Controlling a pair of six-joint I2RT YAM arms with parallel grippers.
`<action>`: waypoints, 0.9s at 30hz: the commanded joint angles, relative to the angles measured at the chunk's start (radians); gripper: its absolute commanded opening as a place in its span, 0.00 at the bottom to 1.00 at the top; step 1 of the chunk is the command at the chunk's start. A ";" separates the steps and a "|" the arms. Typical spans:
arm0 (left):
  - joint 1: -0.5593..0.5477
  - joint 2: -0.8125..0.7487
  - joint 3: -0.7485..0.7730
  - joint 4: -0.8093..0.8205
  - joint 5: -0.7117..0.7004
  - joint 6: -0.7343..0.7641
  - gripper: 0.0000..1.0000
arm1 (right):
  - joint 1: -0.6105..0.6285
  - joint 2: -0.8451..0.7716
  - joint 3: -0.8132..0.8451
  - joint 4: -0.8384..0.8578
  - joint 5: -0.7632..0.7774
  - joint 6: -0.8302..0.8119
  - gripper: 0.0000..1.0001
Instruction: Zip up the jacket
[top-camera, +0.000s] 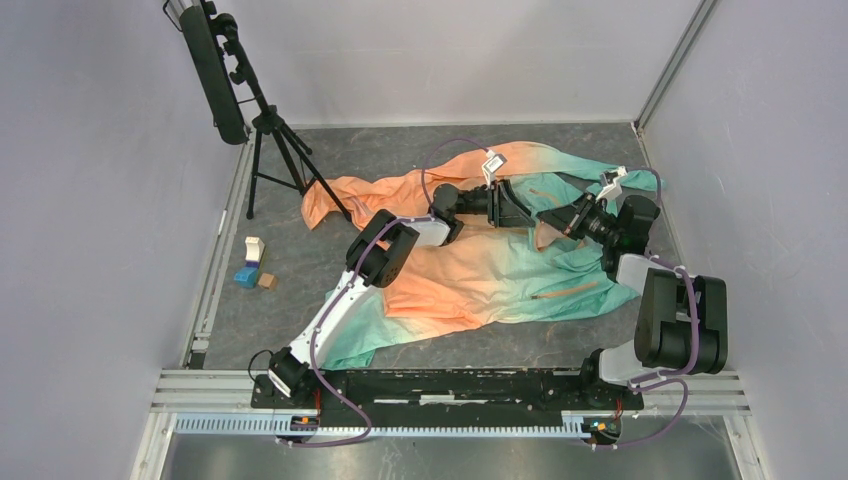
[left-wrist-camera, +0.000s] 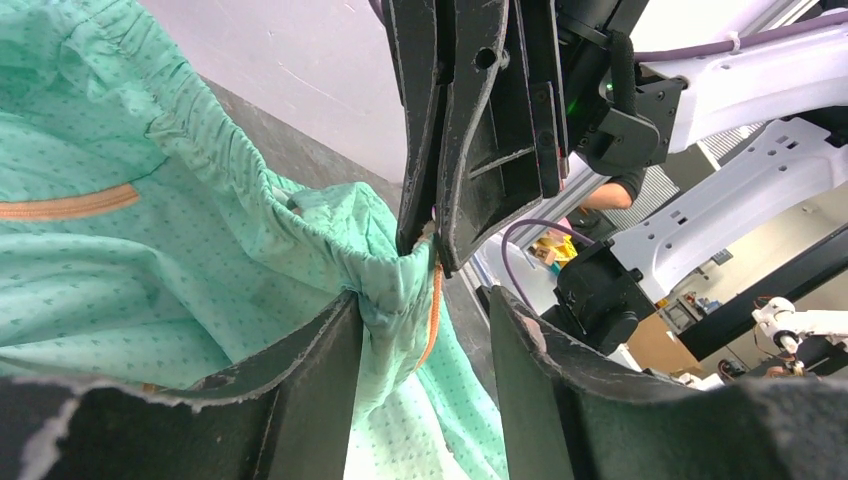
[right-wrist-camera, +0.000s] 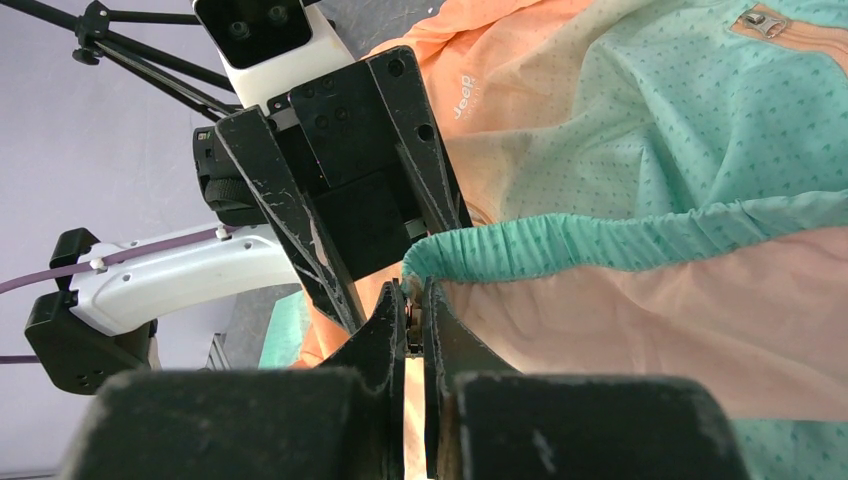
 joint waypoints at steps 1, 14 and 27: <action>-0.011 -0.038 0.037 0.069 -0.025 -0.046 0.55 | 0.007 -0.019 0.006 0.028 -0.008 -0.006 0.00; -0.016 -0.024 0.060 0.021 -0.020 -0.043 0.04 | 0.026 -0.042 0.058 -0.115 0.037 -0.099 0.15; -0.005 -0.016 0.043 -0.126 -0.090 0.038 0.02 | -0.009 -0.317 0.261 -0.888 0.673 -0.698 0.69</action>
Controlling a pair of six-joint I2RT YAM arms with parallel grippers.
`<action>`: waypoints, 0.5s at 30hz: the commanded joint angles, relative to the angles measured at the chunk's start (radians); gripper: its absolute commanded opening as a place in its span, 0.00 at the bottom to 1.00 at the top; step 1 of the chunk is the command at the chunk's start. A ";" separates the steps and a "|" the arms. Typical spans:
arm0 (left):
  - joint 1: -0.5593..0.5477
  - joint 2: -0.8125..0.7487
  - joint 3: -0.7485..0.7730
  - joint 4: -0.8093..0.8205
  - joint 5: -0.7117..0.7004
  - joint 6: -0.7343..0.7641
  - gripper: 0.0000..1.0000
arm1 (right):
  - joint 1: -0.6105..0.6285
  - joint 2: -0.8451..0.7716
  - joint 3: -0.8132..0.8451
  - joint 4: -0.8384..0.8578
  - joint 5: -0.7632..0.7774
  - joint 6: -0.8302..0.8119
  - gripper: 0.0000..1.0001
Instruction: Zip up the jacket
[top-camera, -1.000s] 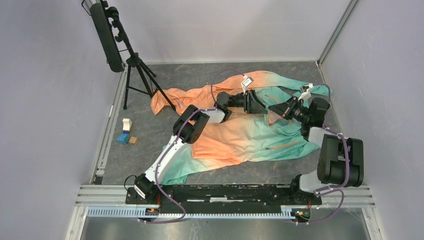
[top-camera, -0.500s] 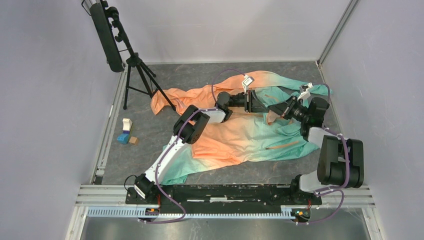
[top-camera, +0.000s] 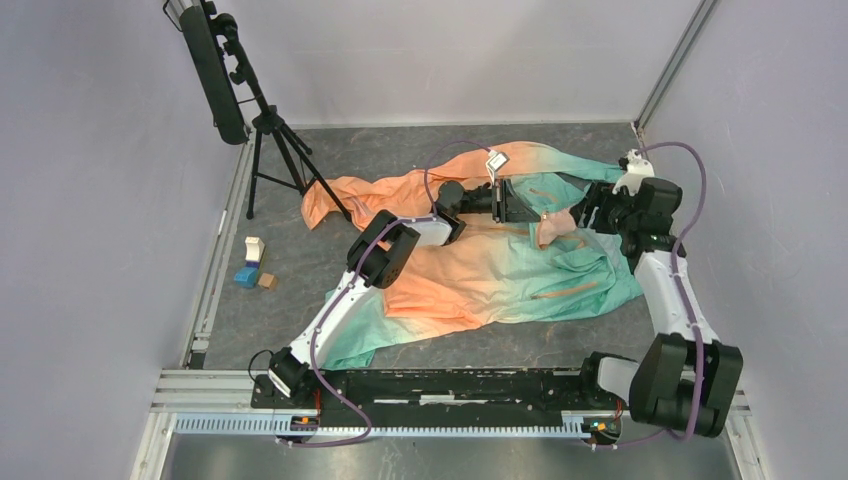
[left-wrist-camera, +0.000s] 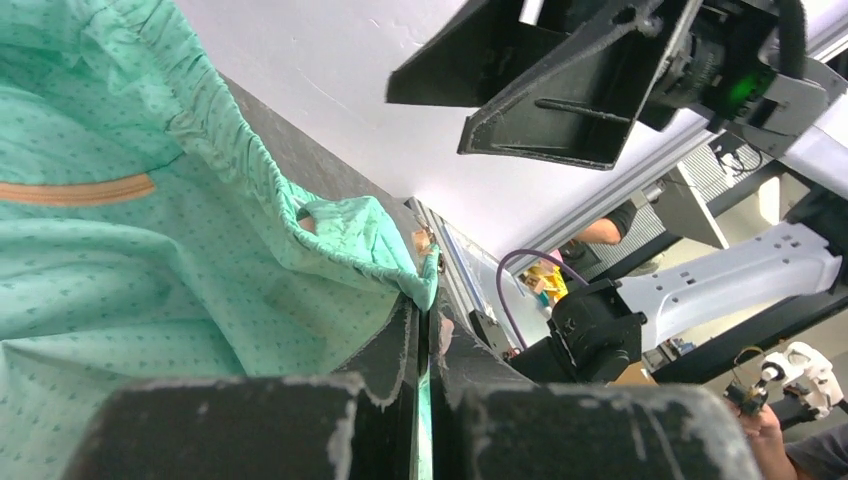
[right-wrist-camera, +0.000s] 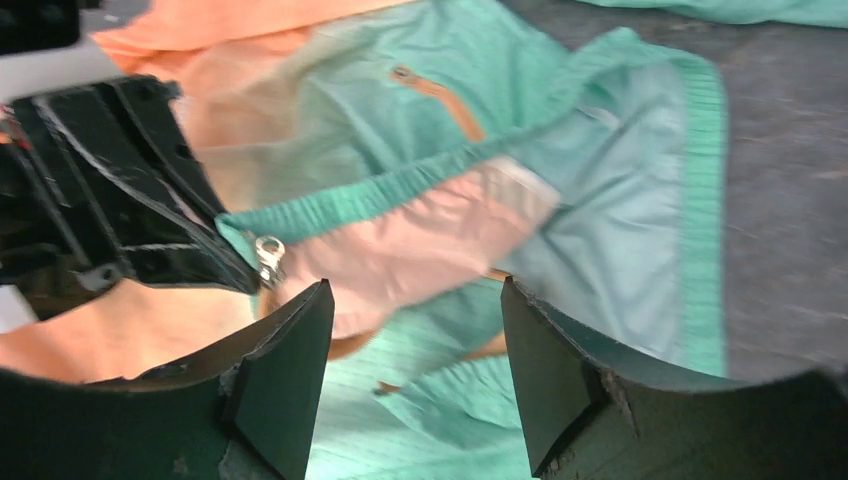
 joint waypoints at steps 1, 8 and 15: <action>0.006 -0.017 0.023 -0.055 -0.043 0.069 0.02 | 0.010 -0.078 0.028 -0.207 0.229 -0.189 0.68; 0.007 -0.024 0.025 -0.144 -0.040 0.114 0.02 | 0.126 -0.123 -0.064 -0.228 0.249 -0.308 0.61; 0.007 -0.026 0.028 -0.183 -0.038 0.130 0.02 | 0.299 -0.101 -0.107 -0.227 0.362 -0.437 0.56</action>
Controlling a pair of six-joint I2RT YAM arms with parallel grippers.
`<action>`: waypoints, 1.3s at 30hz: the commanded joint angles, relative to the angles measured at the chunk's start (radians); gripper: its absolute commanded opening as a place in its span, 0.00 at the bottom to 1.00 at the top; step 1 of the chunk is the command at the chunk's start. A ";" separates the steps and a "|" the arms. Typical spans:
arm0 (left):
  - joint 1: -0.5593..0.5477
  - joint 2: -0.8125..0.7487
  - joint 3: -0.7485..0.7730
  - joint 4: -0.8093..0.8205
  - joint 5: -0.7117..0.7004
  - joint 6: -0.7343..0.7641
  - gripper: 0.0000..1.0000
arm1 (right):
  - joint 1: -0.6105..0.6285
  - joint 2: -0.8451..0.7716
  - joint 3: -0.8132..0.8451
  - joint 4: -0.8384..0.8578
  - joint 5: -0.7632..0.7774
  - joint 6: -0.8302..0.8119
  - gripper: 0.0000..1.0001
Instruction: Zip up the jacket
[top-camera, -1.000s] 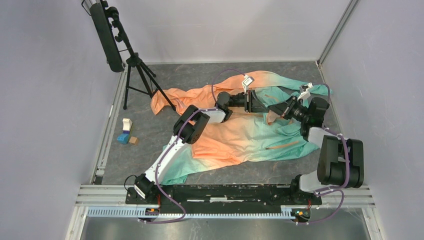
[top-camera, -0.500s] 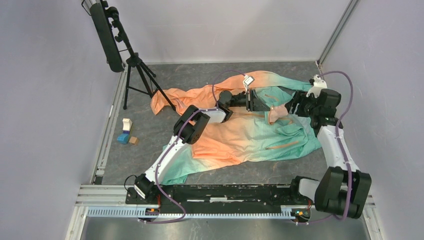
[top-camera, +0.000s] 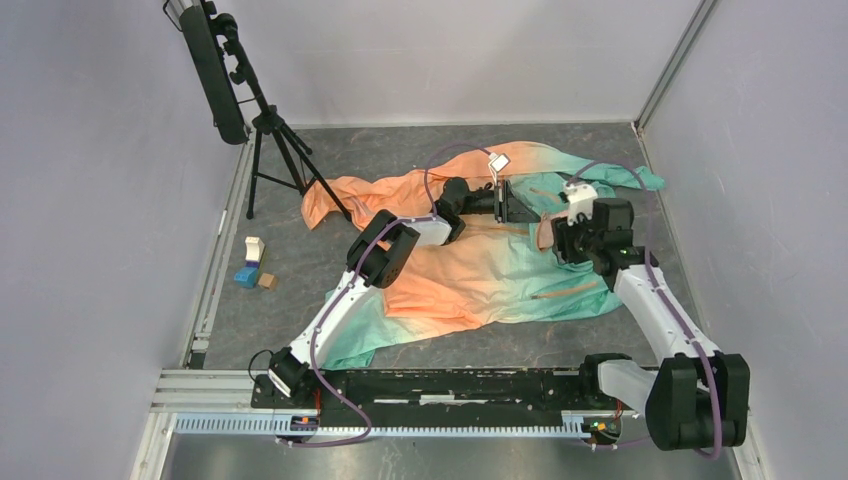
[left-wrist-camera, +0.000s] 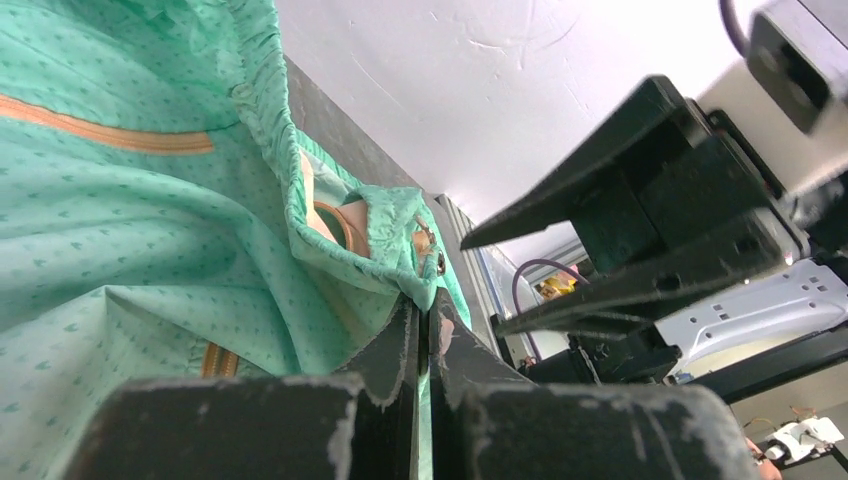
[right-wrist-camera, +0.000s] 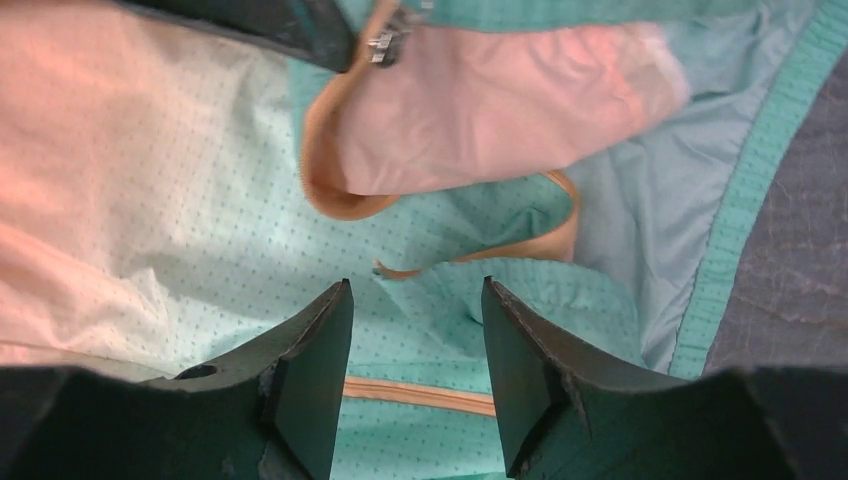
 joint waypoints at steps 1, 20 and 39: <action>0.005 -0.027 0.028 -0.016 -0.005 0.056 0.02 | 0.087 0.029 -0.020 0.005 0.099 -0.131 0.54; 0.005 -0.034 0.026 -0.033 -0.001 0.067 0.02 | 0.180 0.094 -0.085 0.088 0.246 -0.187 0.42; 0.007 -0.016 0.028 0.081 0.073 0.046 0.02 | 0.050 0.063 -0.037 0.085 -0.065 -0.091 0.00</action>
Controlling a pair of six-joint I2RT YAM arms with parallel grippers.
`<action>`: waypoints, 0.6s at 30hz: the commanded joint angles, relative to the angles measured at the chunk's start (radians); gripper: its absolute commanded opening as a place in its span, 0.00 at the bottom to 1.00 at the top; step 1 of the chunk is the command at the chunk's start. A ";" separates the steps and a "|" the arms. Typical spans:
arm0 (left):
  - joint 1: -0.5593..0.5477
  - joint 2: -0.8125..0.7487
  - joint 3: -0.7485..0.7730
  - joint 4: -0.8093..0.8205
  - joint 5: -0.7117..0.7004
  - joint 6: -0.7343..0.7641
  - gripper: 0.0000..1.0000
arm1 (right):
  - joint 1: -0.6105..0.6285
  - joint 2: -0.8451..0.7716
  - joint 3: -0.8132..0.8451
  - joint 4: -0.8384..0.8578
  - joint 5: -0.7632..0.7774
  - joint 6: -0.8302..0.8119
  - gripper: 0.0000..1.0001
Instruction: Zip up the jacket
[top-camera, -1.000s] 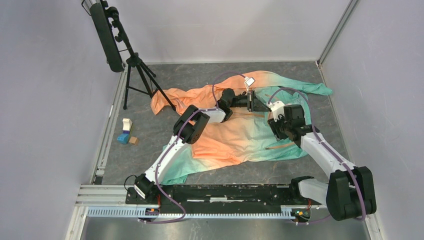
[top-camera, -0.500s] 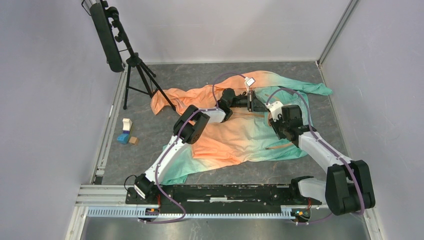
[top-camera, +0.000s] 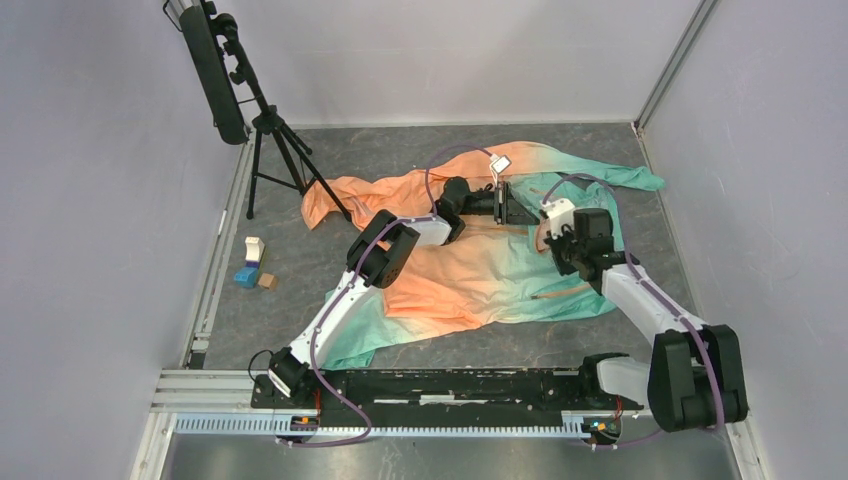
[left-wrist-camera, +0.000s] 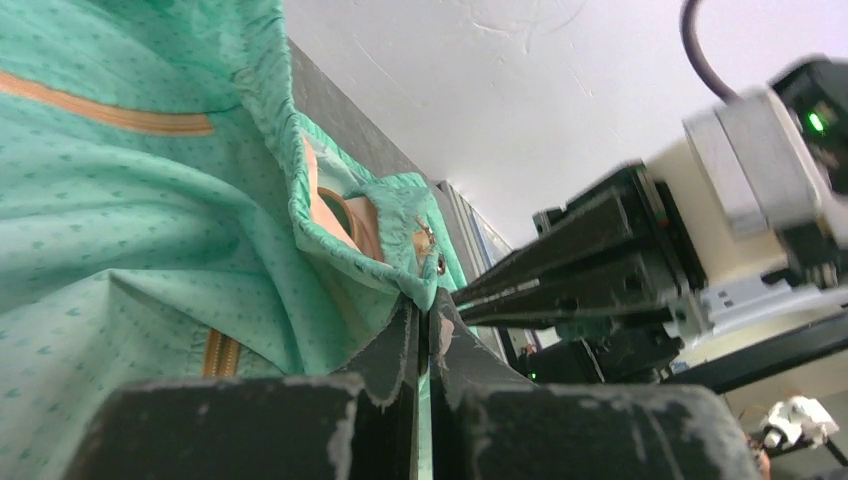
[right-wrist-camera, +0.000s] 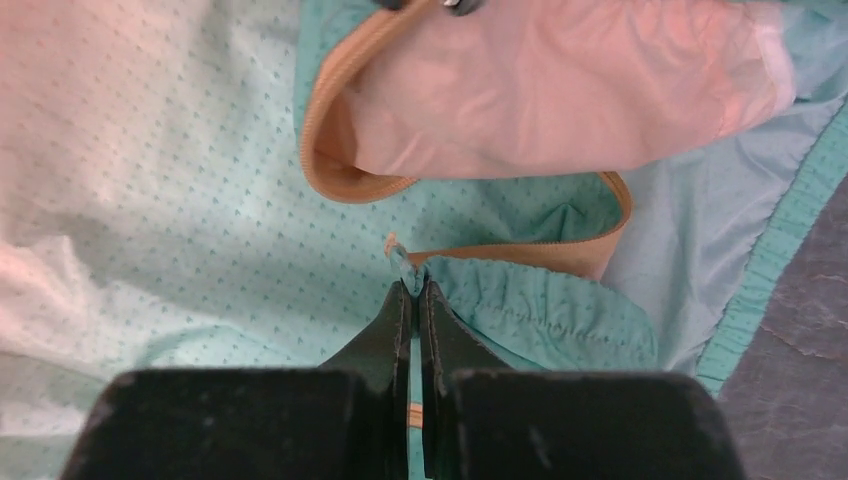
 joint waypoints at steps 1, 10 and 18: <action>0.007 -0.013 0.033 0.166 0.069 0.011 0.02 | -0.128 -0.056 0.066 -0.047 -0.269 0.082 0.00; 0.002 -0.002 0.059 0.336 0.107 -0.008 0.02 | -0.317 -0.001 -0.036 0.291 -0.890 0.367 0.00; -0.003 0.028 0.073 0.418 0.151 -0.057 0.02 | -0.426 0.037 -0.021 0.331 -0.890 0.373 0.00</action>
